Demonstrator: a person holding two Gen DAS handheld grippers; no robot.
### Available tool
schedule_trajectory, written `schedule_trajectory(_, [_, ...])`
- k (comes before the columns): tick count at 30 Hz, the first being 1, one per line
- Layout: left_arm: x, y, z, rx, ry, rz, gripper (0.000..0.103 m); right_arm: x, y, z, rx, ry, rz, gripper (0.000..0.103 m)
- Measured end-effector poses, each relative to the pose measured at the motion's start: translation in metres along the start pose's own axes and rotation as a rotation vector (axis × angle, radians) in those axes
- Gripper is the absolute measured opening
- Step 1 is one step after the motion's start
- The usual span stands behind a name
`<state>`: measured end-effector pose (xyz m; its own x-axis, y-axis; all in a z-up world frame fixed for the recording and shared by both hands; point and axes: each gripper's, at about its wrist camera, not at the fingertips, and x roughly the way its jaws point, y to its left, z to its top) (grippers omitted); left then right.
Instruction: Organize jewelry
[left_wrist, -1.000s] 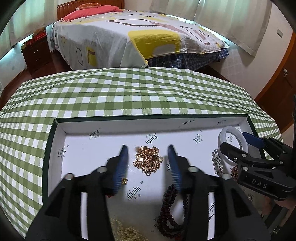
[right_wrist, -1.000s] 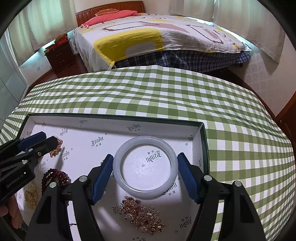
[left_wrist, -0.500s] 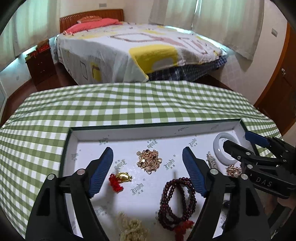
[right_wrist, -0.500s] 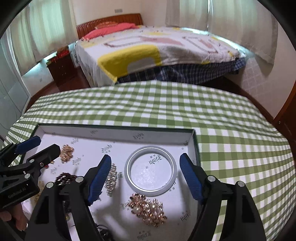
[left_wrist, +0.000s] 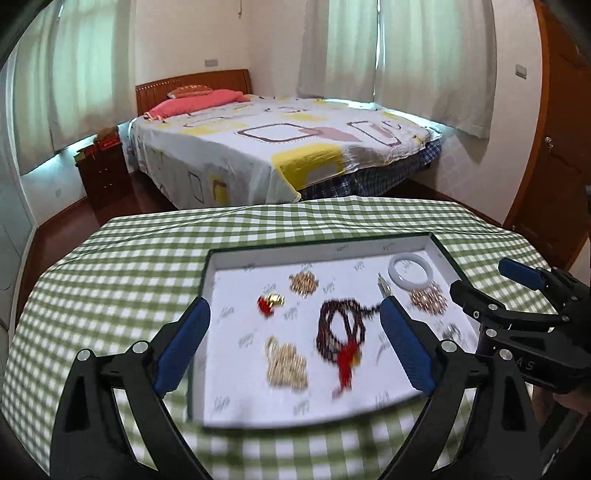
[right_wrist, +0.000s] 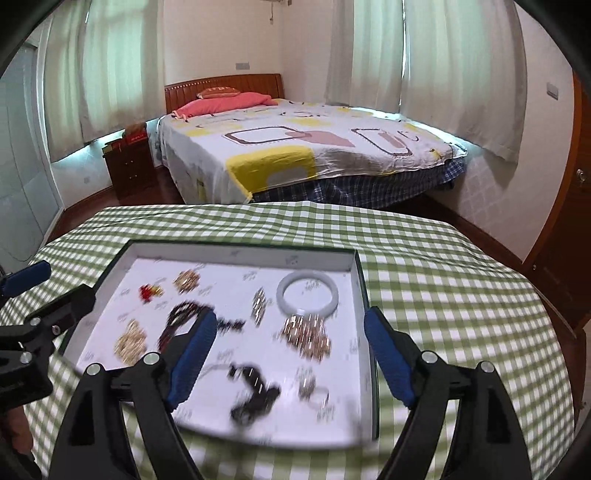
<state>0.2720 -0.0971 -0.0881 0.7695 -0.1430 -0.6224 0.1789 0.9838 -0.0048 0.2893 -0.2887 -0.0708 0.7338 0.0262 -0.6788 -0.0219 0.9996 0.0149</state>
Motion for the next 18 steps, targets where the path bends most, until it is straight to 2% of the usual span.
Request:
schedule_trajectory(8, [-0.069, 0.011, -0.036, -0.048, -0.027, 0.032, 0.094, -0.060, 0.010, -0.028, 0.005, -0.036, 0.009, 0.081])
schedule_trajectory(18, [-0.151, 0.018, -0.048, -0.065, -0.089, 0.059, 0.098, -0.135, 0.021, -0.043, 0.004, -0.121, 0.013, 0.083])
